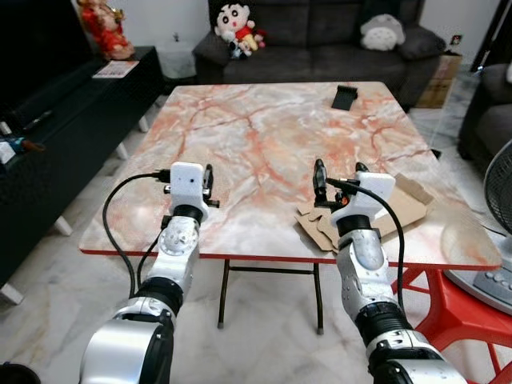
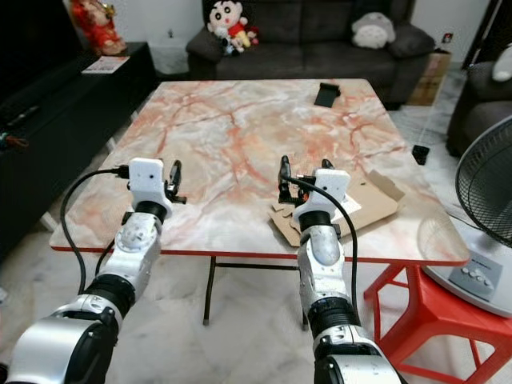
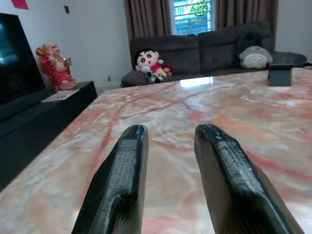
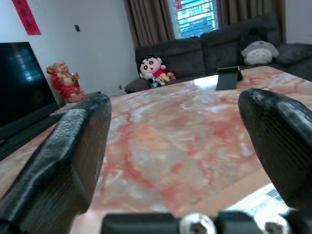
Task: Picking trash to rubbish bin
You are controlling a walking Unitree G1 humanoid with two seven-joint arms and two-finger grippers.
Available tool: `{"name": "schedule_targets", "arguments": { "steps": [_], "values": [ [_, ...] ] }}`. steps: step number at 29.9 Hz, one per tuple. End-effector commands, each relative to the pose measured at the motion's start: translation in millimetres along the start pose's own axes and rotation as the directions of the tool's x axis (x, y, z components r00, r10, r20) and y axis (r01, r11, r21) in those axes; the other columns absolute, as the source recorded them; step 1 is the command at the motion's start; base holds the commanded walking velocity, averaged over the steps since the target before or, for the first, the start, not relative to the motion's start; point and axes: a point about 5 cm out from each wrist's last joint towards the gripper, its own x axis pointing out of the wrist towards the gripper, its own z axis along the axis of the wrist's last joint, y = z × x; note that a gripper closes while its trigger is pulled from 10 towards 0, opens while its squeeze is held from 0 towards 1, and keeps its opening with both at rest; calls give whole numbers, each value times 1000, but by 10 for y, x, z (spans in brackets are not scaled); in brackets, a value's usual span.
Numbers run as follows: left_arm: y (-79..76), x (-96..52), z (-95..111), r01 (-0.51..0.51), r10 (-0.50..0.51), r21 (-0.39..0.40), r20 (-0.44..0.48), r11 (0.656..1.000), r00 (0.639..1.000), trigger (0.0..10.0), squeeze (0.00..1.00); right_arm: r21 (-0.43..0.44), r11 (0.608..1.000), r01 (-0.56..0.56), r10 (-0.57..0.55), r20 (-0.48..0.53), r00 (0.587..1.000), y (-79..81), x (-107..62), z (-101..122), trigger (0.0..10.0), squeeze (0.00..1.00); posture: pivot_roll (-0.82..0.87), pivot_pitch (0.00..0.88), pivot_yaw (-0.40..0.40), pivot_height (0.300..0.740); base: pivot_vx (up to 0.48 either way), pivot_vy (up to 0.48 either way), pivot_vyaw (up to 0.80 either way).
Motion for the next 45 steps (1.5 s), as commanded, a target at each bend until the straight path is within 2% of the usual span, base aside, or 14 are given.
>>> {"name": "schedule_targets", "arguments": {
  "steps": [1,11,21,29,45],
  "values": [
    [-6,-7,-19,-5,5,-3,-13,1000,1000,10000,0,-4,1000,0,0,20,1000,-6,25,55,10000,0,-109,0,25,740,0,-394,0],
    [-15,-9,-25,5,-5,-7,-18,1000,1000,10000,0,1,1000,-4,4,23,1000,-2,28,63,10000,0,-108,0,23,740,0,-366,0],
    [-64,-22,-39,43,-43,-24,-22,999,999,10000,0,3,1000,-11,11,14,1000,6,25,53,10000,0,-107,0,20,740,0,0,0],
    [-37,-10,-27,25,-25,-31,-21,999,999,10000,0,7,1000,-16,16,11,1000,18,24,49,10000,0,-107,0,23,740,0,0,0],
    [27,5,-11,3,-4,-25,-17,1000,1000,10000,0,6,998,-57,57,1,998,105,12,24,10000,0,-106,0,37,740,307,0,109]
  ]
}}
